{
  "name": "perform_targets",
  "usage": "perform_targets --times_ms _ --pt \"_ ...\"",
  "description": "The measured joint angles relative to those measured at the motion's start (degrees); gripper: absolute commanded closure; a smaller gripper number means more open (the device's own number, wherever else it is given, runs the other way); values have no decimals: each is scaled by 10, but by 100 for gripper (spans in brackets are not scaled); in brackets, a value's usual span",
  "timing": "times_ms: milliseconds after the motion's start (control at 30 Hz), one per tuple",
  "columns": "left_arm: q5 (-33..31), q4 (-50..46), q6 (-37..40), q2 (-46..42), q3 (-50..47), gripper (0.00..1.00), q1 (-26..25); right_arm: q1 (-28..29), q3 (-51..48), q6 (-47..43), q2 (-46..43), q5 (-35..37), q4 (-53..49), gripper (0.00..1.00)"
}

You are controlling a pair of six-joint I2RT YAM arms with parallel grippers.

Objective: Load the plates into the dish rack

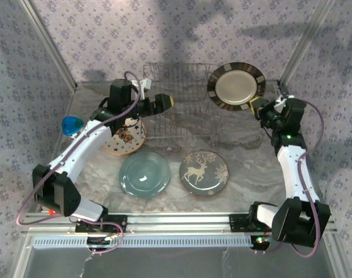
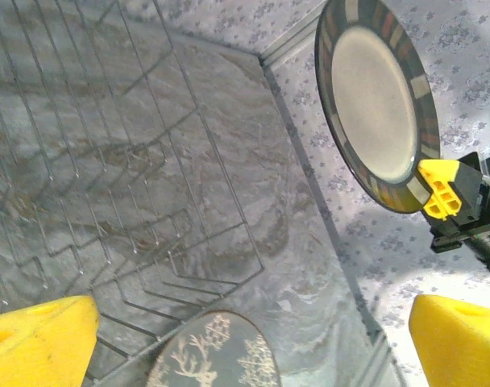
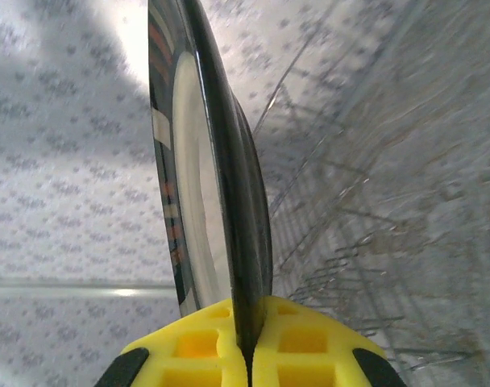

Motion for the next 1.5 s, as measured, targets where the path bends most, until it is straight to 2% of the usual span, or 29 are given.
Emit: perform_targets --times_ms 233,500,767,1033,1400,1500 --pt "41 46 -77 33 -1 5 23 106 0 19 40 27 68 100" --pt "67 107 -143 65 -13 13 38 170 0 37 81 52 96 100" --pt "67 126 -154 68 -24 16 41 200 0 47 83 55 114 100" --pt "68 138 -163 86 -24 24 47 222 2 49 83 56 120 100" --pt "81 182 -196 106 -24 43 66 247 4 49 94 57 123 100" --pt "85 194 -203 109 -24 53 69 253 4 49 104 57 125 100"
